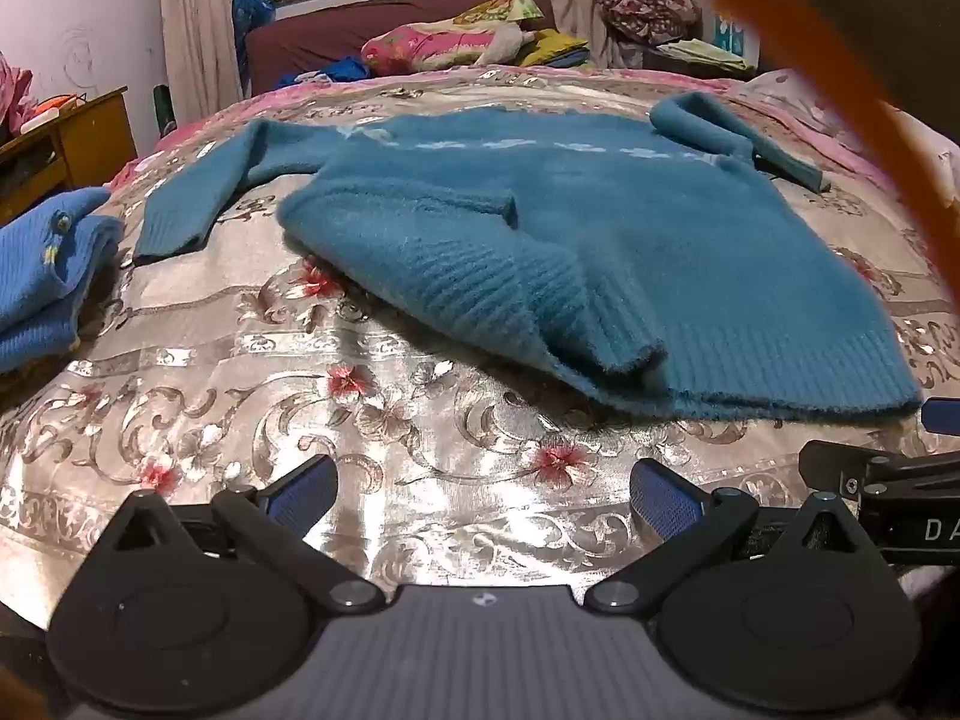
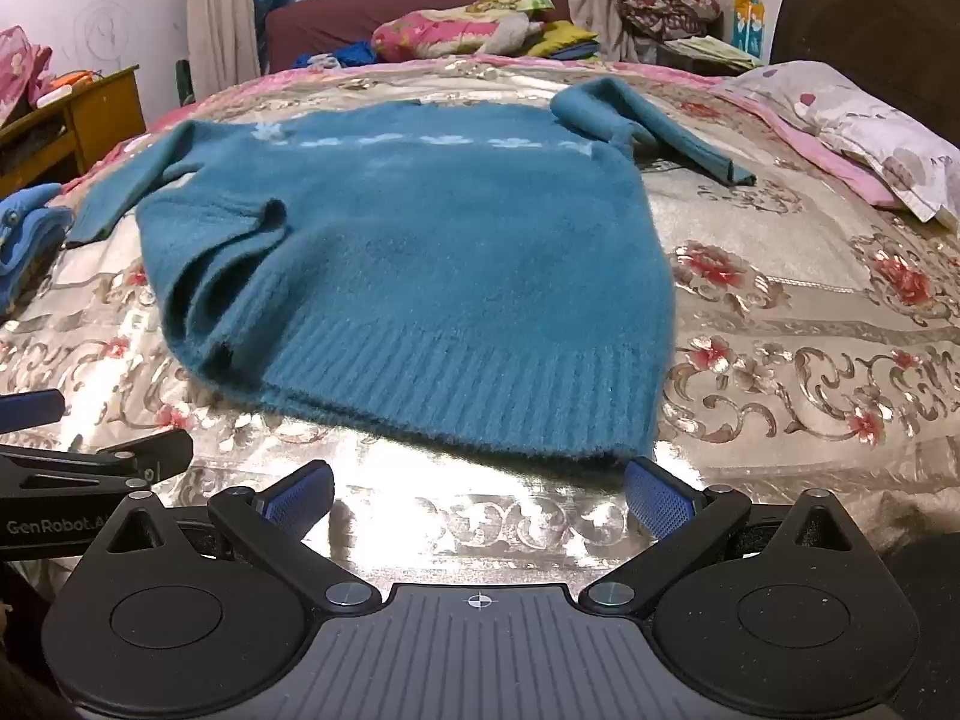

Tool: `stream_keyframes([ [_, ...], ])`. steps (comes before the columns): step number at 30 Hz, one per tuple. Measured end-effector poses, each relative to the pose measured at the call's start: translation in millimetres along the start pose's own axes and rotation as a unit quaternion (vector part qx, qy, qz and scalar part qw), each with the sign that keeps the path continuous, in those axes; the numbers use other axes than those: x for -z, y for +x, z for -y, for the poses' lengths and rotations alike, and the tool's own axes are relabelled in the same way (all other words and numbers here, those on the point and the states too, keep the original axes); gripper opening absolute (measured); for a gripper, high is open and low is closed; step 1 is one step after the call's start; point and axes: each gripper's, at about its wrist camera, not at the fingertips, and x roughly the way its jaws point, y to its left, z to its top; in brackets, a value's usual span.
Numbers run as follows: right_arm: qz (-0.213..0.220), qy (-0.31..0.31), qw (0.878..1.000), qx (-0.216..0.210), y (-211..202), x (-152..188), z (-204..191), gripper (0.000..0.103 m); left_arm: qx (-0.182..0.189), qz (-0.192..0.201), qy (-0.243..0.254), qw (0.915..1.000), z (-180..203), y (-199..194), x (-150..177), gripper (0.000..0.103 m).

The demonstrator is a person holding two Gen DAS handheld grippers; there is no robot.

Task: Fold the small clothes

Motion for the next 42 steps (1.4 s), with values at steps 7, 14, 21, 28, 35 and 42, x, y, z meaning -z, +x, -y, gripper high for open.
stream_keyframes([
  [7, 0.001, 0.000, 1.000, -0.002, -1.1, 0.4, -0.2, 0.103, 0.003, -0.013, -0.007, 0.9999, -1.4, 2.3, 3.5, 0.103],
  [14, -0.001, 0.005, 1.000, -0.003, -1.2, 0.5, -0.5, 0.103, 0.010, -0.022, -0.010, 0.9997, -1.5, 3.6, 2.9, 0.103],
  [21, -0.001, 0.007, 1.000, -0.008, -1.3, 2.4, 0.3, 0.103, 0.008, -0.018, -0.010, 0.9998, -1.7, 2.0, 2.8, 0.103],
  [28, 0.004, 0.007, 1.000, -0.013, -2.8, 2.2, -0.1, 0.103, 0.008, -0.018, -0.010, 0.9998, -1.5, 1.4, 1.8, 0.103],
  [35, 0.003, 0.012, 1.000, -0.012, -3.9, 2.5, 1.0, 0.103, 0.009, -0.018, -0.012, 0.9997, -1.6, -0.1, 2.3, 0.103],
  [42, 0.001, 0.015, 1.000, -0.015, -4.2, 3.6, 1.8, 0.103, 0.010, -0.018, -0.013, 0.9997, -1.6, -0.2, 2.6, 0.103],
])
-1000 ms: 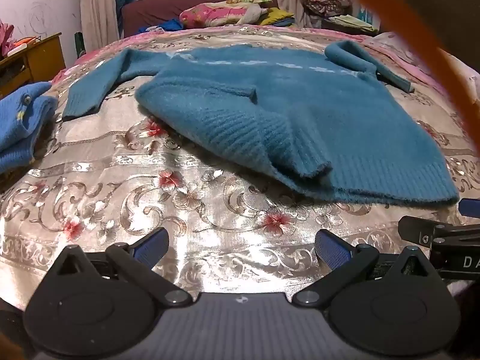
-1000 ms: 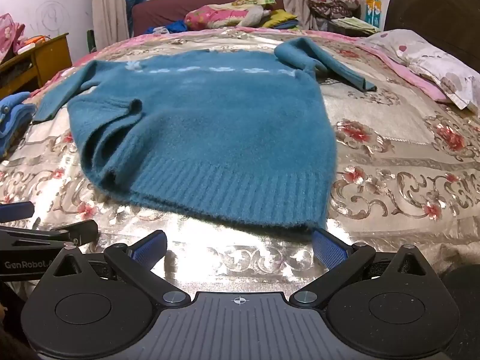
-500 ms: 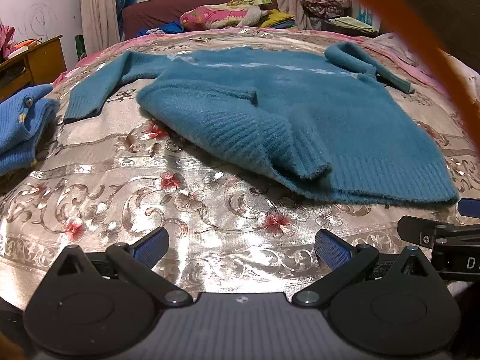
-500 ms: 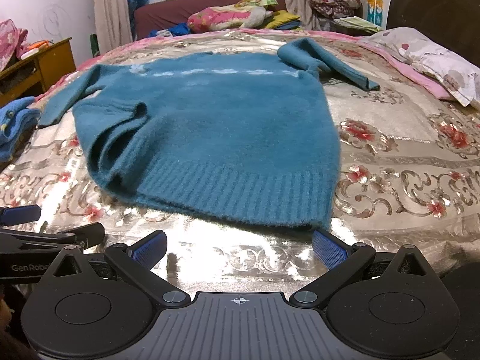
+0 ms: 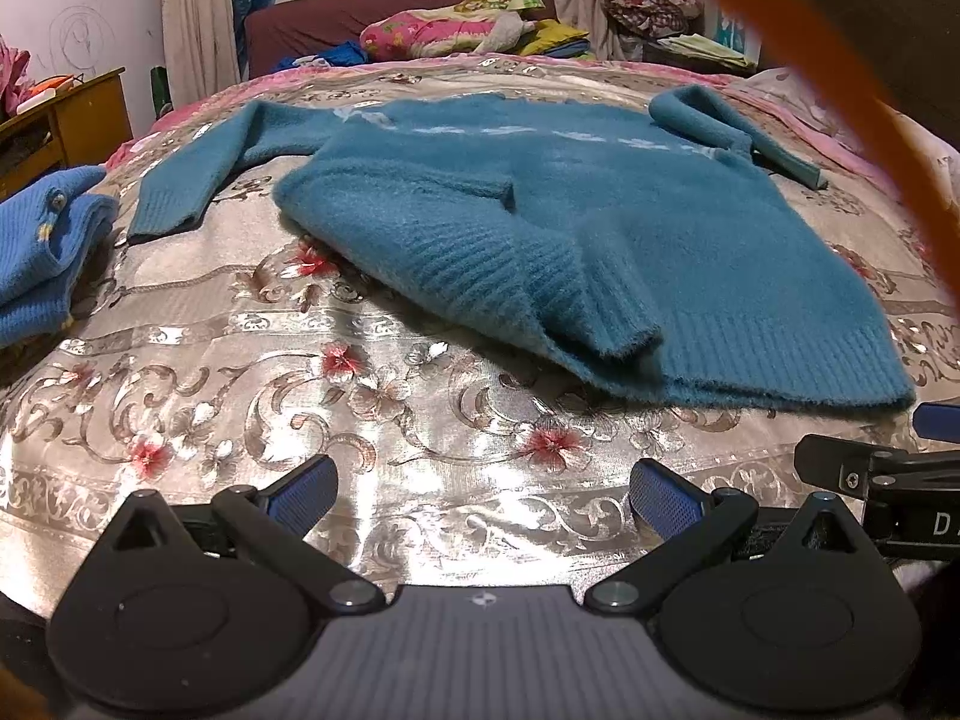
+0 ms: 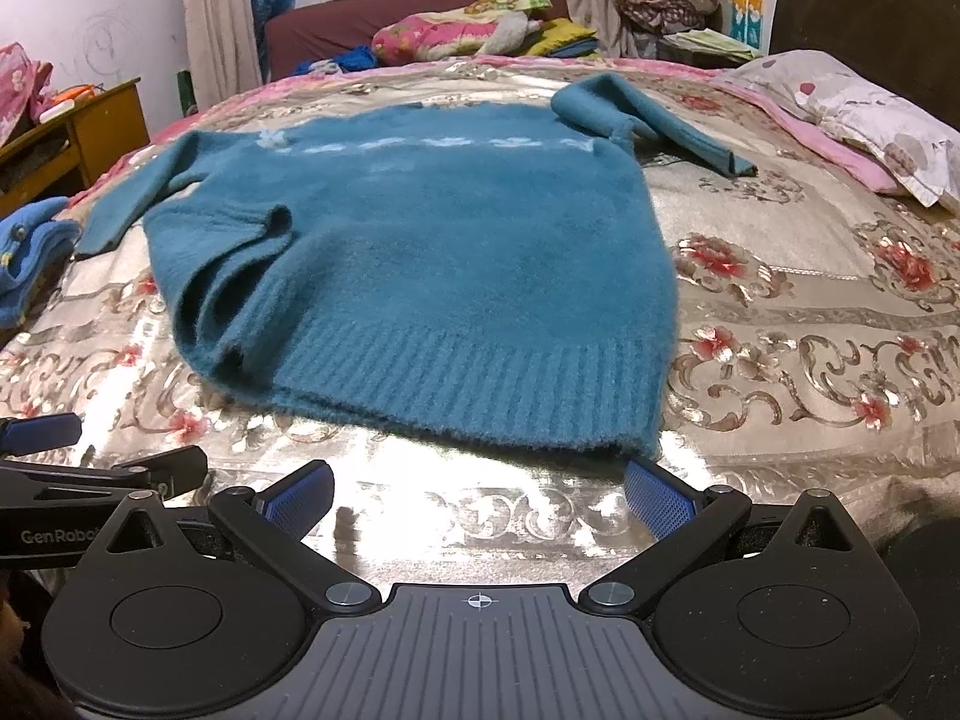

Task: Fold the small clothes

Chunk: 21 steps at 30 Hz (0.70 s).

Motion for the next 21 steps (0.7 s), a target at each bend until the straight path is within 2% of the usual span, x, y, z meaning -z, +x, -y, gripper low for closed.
stream_keyframes([
  [21, -0.002, 0.002, 1.000, 0.001, 0.1, 0.6, 0.0, 0.103, 0.004, -0.001, 0.003, 1.0000, 3.1, -1.3, 0.9, 0.103],
])
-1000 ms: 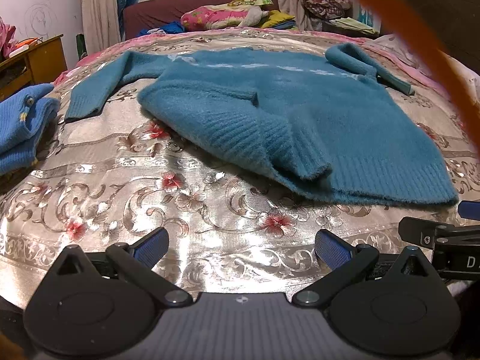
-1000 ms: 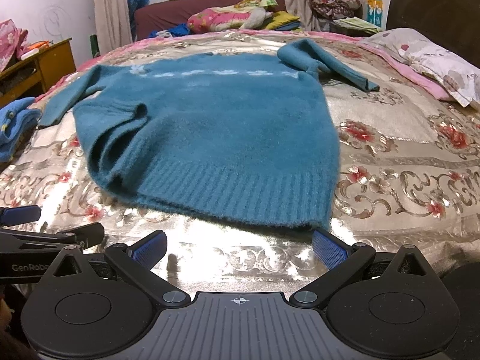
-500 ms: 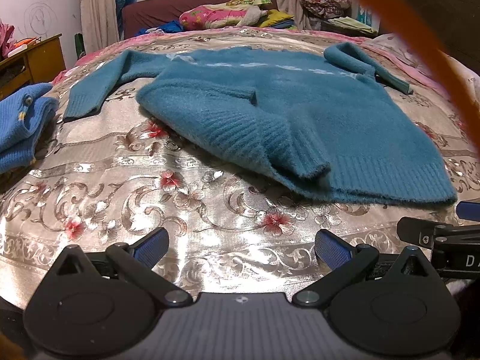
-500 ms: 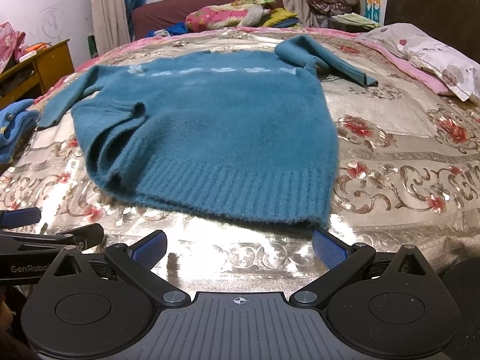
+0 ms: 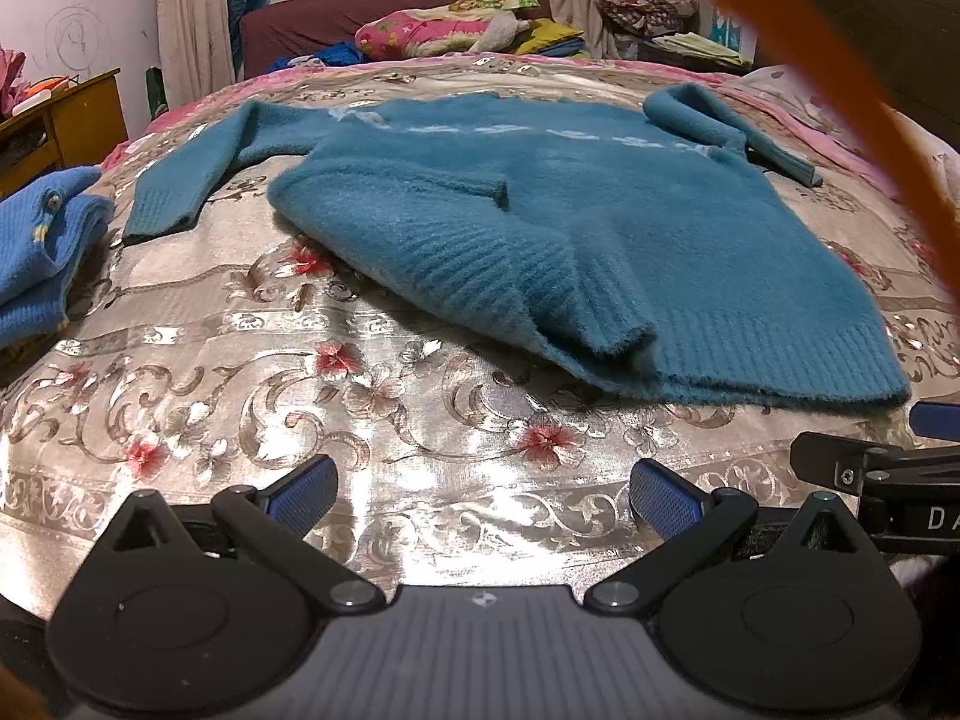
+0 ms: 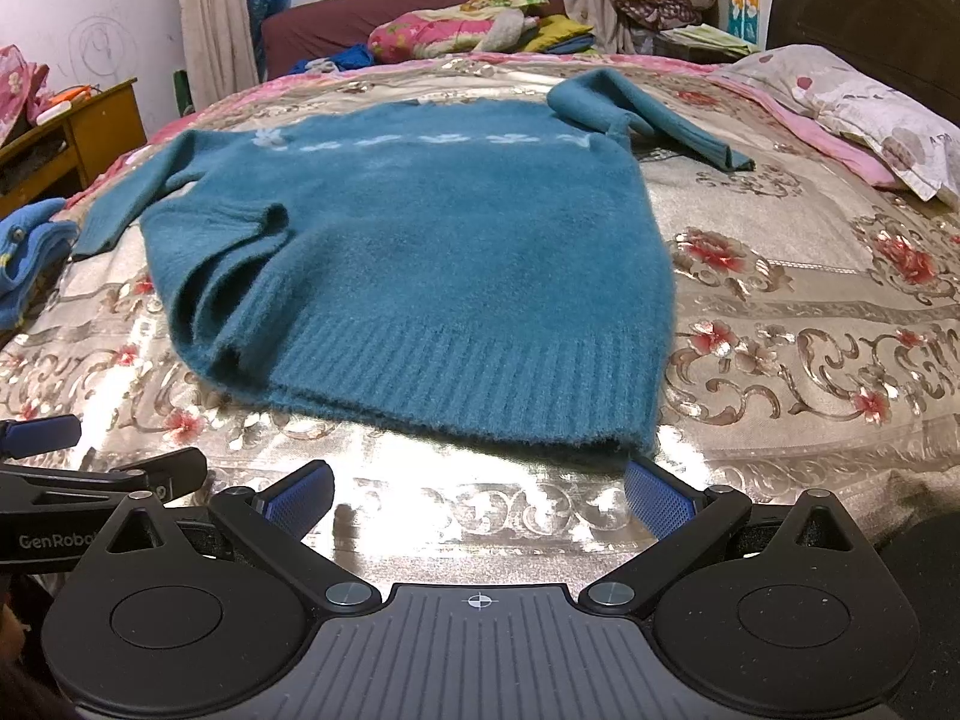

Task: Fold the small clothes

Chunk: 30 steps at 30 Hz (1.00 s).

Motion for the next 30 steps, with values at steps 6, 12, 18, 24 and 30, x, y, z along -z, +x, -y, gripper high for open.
stream_keyframes([
  [6, 0.000, 0.000, 1.000, 0.000, 0.0, 0.0, 0.0, 0.103, 0.002, 0.000, 0.002, 1.0000, -0.6, 0.7, 0.5, 0.103],
  [12, -0.002, 0.001, 1.000, 0.000, 0.5, 1.4, 1.0, 0.103, 0.002, 0.000, 0.003, 1.0000, 0.0, 0.3, 0.8, 0.103],
  [18, -0.002, 0.002, 1.000, 0.000, 0.7, 1.7, 0.9, 0.103, 0.002, 0.000, 0.003, 1.0000, 0.1, 0.2, 0.9, 0.103],
  [24, -0.002, 0.002, 1.000, 0.000, 0.7, 1.9, 0.9, 0.103, 0.002, 0.000, 0.003, 1.0000, 0.1, 0.3, 0.8, 0.103],
  [30, -0.003, 0.002, 1.000, 0.000, 0.6, 2.1, 0.9, 0.103, 0.002, 0.000, 0.003, 1.0000, 0.2, 0.2, 0.9, 0.103],
])
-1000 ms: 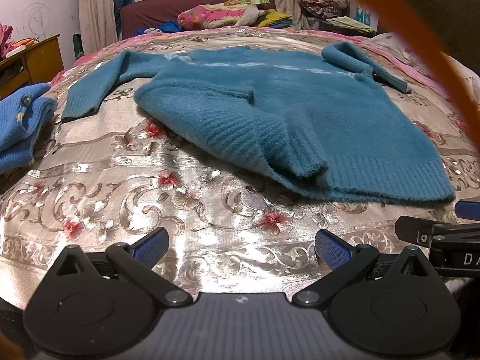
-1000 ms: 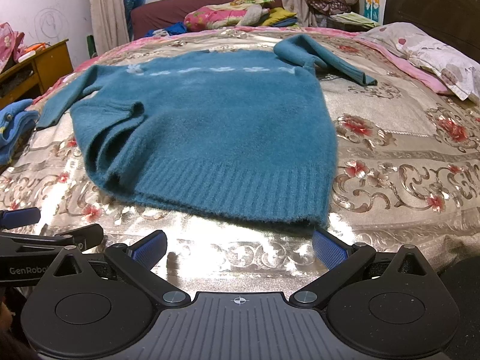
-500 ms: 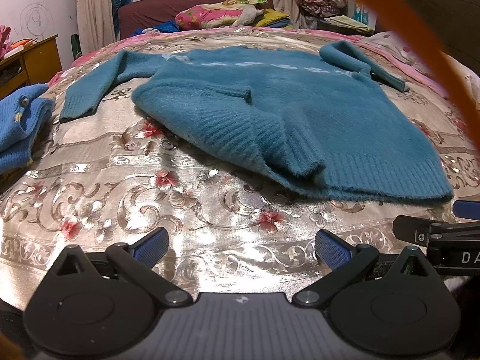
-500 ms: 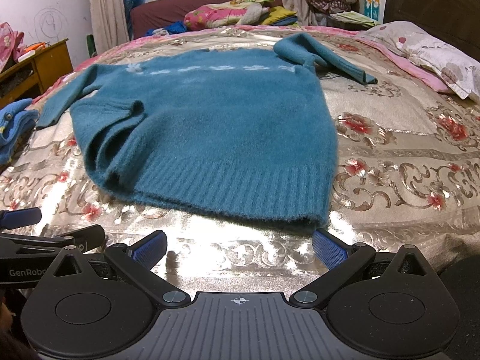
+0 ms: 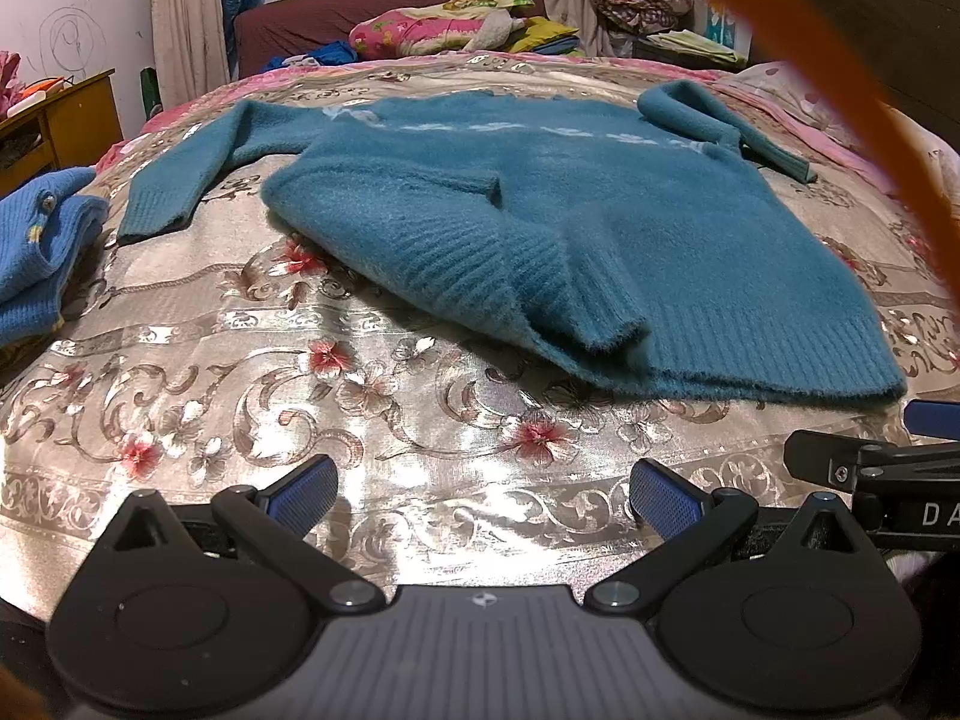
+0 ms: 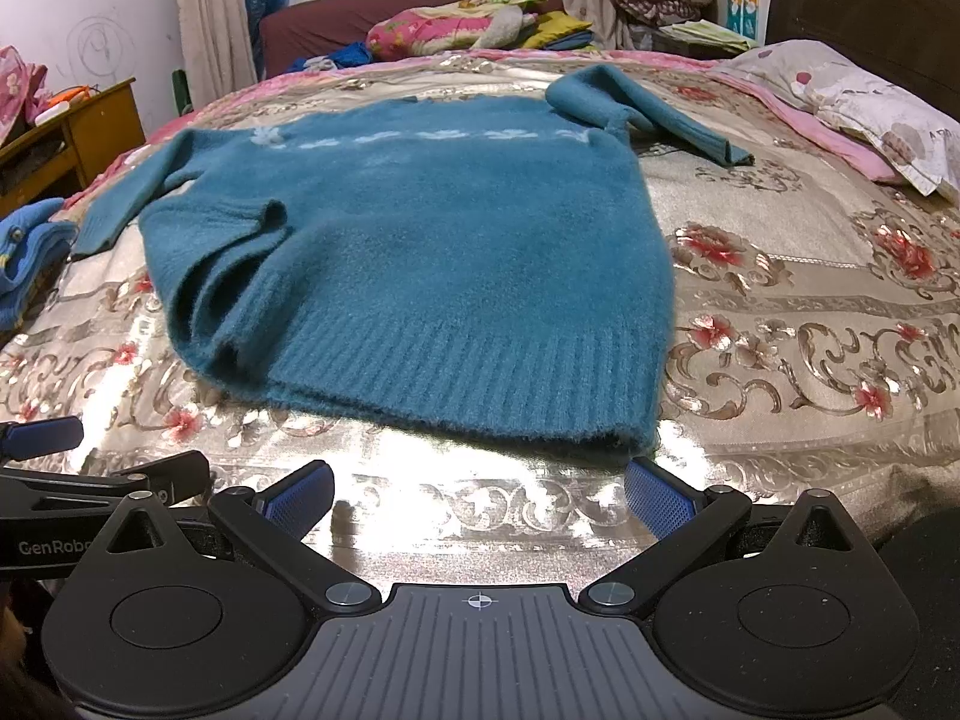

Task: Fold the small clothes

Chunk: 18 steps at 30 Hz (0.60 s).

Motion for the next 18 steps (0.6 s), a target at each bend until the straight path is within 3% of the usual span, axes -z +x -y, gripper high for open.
stream_keyframes([
  [18, 0.000, 0.000, 1.000, 0.000, 0.0, -0.3, -0.1, 0.103, 0.001, -0.001, 0.002, 1.0000, 1.1, -0.4, 0.1, 0.103],
])
